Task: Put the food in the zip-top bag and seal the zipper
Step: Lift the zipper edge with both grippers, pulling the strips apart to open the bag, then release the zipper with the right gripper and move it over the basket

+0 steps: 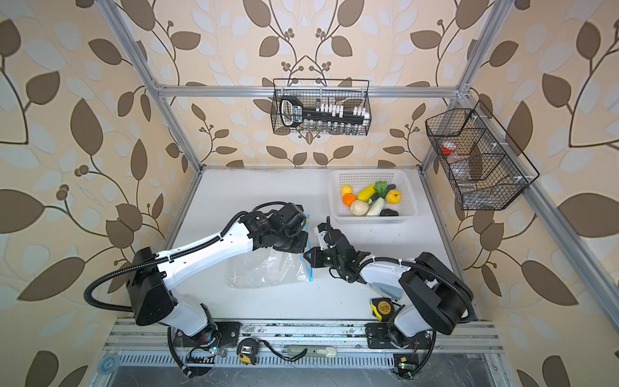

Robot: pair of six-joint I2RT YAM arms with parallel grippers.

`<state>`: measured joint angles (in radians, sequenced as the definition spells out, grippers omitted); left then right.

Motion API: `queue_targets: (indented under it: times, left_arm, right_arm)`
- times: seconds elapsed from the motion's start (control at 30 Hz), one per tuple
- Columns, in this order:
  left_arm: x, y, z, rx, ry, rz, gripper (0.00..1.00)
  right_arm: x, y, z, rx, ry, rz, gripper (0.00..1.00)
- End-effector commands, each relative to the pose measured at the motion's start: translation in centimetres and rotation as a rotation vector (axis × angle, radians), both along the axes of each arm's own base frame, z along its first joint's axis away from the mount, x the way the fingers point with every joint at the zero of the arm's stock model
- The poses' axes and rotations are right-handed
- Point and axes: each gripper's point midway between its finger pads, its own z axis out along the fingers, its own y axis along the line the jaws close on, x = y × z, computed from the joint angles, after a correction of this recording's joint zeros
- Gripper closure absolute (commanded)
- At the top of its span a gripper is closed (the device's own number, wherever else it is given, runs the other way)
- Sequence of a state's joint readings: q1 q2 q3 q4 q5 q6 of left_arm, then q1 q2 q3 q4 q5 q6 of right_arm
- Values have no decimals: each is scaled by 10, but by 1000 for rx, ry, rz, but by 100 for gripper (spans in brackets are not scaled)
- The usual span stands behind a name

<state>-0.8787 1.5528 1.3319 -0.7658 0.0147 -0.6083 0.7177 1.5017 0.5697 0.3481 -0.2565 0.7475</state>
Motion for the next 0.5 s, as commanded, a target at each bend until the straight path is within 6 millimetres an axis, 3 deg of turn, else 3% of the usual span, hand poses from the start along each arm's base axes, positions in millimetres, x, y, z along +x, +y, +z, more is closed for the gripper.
queue_targets:
  times: [0.0, 0.23, 0.47]
  left_arm:
    - [-1, 4, 16, 13, -38, -15, 100]
    - [-7, 5, 6, 38, -11, -44, 100]
    - [-8, 16, -1, 155, 31, -69, 100]
  right_arm:
    - [12, 4, 4, 41, 22, -60, 84]
    - [13, 7, -3, 26, 55, -81, 81]
    - [15, -7, -12, -27, 65, -113, 79]
